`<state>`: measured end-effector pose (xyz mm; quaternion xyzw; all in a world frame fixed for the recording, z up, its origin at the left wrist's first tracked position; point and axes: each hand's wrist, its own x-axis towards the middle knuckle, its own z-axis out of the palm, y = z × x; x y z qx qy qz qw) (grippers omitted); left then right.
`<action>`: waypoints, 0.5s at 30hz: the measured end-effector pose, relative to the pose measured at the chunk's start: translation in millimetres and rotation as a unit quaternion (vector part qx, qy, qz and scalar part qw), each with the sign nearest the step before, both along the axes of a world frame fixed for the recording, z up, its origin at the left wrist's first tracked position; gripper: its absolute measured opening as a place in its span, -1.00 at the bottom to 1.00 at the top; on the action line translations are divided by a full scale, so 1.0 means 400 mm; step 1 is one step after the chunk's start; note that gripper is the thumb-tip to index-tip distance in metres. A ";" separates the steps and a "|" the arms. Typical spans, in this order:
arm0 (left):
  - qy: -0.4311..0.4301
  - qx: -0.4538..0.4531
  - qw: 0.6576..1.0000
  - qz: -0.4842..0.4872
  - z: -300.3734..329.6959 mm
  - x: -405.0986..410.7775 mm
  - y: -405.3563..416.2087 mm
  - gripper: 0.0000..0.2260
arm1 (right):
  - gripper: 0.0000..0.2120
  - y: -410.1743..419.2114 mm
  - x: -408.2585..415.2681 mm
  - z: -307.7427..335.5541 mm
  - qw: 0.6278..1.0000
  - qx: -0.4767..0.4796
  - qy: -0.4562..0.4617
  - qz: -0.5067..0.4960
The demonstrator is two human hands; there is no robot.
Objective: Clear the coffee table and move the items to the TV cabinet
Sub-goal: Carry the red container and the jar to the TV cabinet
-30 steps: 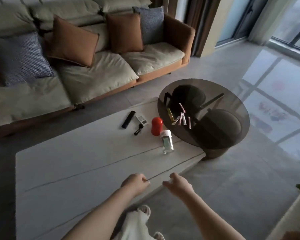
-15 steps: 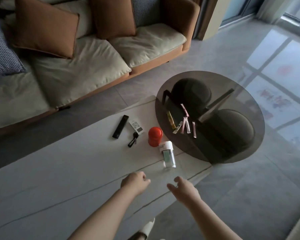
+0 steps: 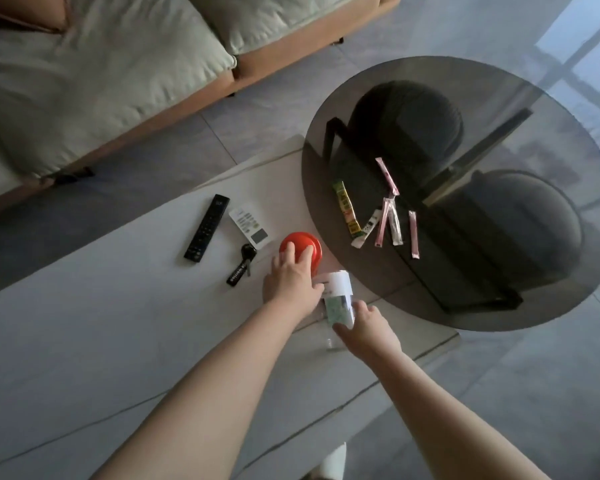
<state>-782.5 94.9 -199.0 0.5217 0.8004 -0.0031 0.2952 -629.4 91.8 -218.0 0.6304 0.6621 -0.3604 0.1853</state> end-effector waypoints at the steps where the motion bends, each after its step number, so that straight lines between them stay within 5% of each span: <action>1: 0.009 0.005 1.000 -0.002 -0.020 -0.001 0.020 -0.32 | -0.44 0.017 -0.003 -0.024 1.000 0.001 0.001 -0.003; 15: 0.069 0.041 0.997 0.008 -0.179 -0.022 0.087 -0.24 | 0.11 0.036 -0.060 -0.267 0.997 0.010 0.029 -0.068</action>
